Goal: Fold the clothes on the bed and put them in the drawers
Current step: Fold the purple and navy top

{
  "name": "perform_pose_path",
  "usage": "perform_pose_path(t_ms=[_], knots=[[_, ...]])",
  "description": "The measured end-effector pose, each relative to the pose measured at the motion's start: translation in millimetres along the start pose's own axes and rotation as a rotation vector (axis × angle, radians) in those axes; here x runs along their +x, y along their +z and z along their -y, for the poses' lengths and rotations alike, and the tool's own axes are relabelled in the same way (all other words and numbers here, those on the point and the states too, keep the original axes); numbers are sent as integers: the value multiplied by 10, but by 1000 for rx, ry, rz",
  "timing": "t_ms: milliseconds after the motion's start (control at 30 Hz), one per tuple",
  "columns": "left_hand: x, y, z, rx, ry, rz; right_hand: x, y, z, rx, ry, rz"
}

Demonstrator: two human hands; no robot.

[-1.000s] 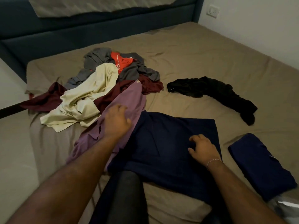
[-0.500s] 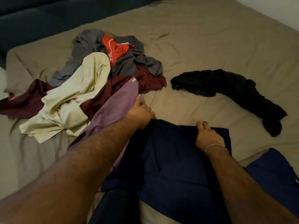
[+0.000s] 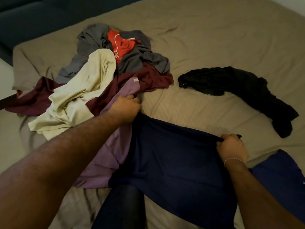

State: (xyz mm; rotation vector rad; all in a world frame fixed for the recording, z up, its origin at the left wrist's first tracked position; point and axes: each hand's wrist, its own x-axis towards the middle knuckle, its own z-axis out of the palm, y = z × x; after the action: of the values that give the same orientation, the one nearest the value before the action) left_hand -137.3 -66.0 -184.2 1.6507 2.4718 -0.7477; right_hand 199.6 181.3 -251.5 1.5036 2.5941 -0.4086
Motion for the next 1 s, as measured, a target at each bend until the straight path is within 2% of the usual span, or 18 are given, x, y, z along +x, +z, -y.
perform_pose_path(t_ms=[167, 367, 500, 567, 600, 700, 733, 767, 800, 900, 1000], knots=[[-446, 6, -5, -53, -51, -136, -328, -46, -118, 92, -52, -177], [-1311, 49, 210, -17, -368, -107, -931, -167, -338, 263, -52, -366], [-2046, 383, 197, -118, -559, -98, -1574, -10, -503, 313, -113, -397], [-2420, 638, 44, -193, -582, -111, -1967, 197, -550, 247, -154, -365], [-2538, 777, -12, -221, -572, -77, -2064, 301, -552, 232, -163, -285], [-2788, 1063, -233, -405, -499, 190, -2390, 439, -553, 24, -93, 110], [-2824, 1090, -305, -484, -502, 259, -2477, 462, -560, 6, -58, 148], [-2842, 1099, -374, -557, -526, 270, -2539, 476, -551, 49, -31, 105], [-2849, 1085, -492, -610, -549, 227, -2623, 452, -571, 121, 7, 17], [-2838, 872, -864, -697, -649, -49, -2655, 324, -583, 317, 172, -210], [-2763, 517, -1365, -890, -562, -304, -2506, 226, -679, 531, 377, -135]])
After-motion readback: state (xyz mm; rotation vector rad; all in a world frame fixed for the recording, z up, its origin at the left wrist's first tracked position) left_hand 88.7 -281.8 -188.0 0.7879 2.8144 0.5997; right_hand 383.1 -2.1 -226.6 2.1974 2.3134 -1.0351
